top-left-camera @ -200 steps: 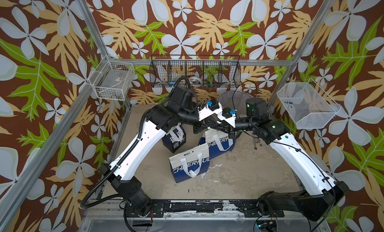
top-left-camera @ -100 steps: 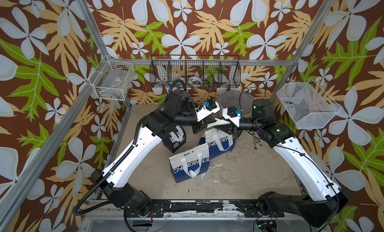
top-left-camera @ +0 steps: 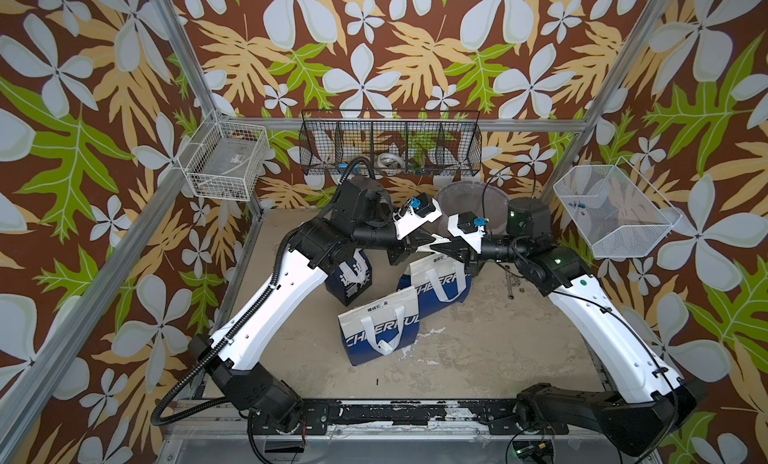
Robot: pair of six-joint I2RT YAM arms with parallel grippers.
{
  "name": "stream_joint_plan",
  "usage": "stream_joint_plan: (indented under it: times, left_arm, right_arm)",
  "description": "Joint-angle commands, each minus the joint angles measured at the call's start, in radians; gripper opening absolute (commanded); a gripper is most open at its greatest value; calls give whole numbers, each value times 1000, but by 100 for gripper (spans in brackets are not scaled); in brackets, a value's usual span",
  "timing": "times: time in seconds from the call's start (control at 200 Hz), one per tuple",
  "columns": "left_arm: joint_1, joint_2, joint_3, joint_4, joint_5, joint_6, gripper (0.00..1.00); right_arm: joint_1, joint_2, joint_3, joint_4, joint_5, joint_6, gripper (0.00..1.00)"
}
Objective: Shred takeout receipts and throw away
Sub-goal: Shred the takeout receipt.
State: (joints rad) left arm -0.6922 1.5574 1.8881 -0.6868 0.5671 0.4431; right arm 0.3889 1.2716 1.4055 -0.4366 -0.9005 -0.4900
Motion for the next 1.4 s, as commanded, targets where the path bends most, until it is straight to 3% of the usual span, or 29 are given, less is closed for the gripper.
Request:
stream_joint_plan:
  times: [0.0, 0.1, 0.19, 0.415, 0.801, 0.881, 0.981, 1.041, 1.111, 1.211, 1.286, 1.351, 1.396]
  left_arm:
    - [-1, 31, 37, -48, 43, -26, 25]
    - [-1, 56, 70, -82, 55, -21, 20]
    - [-1, 57, 75, -79, 74, -20, 0]
    - [-1, 37, 54, -25, 25, -47, 0]
    - [4, 115, 90, -33, -302, -209, 0]
    - [13, 132, 112, -41, -292, -242, 0]
    - [12, 124, 106, -34, -198, -232, 0]
    - [11, 106, 89, -12, -238, -249, 0]
    - [13, 125, 116, -39, -368, -258, 0]
    - [25, 136, 116, -22, -386, -283, 0]
    - [25, 144, 111, -4, -466, -291, 0]
    - [26, 172, 123, -17, -565, -290, 0]
    - [26, 193, 145, -34, -555, -284, 0]
  right_arm:
    - [7, -15, -11, 36, 39, -25, 0]
    - [9, -36, -25, 69, 61, -21, 0]
    - [8, -43, -29, 80, 65, -23, 0]
    - [23, -82, -74, 141, 105, -18, 0]
    - [316, -270, -270, 420, 662, -202, 0]
    - [339, -289, -292, 454, 703, -221, 0]
    - [345, -287, -302, 457, 767, -249, 0]
    - [349, -304, -321, 485, 806, -262, 0]
    - [353, -333, -330, 506, 798, -258, 0]
    - [348, -354, -327, 513, 782, -230, 0]
    - [335, -386, -343, 546, 749, -191, 0]
    - [293, -419, -358, 578, 712, -141, 0]
    - [239, -424, -351, 588, 677, -79, 0]
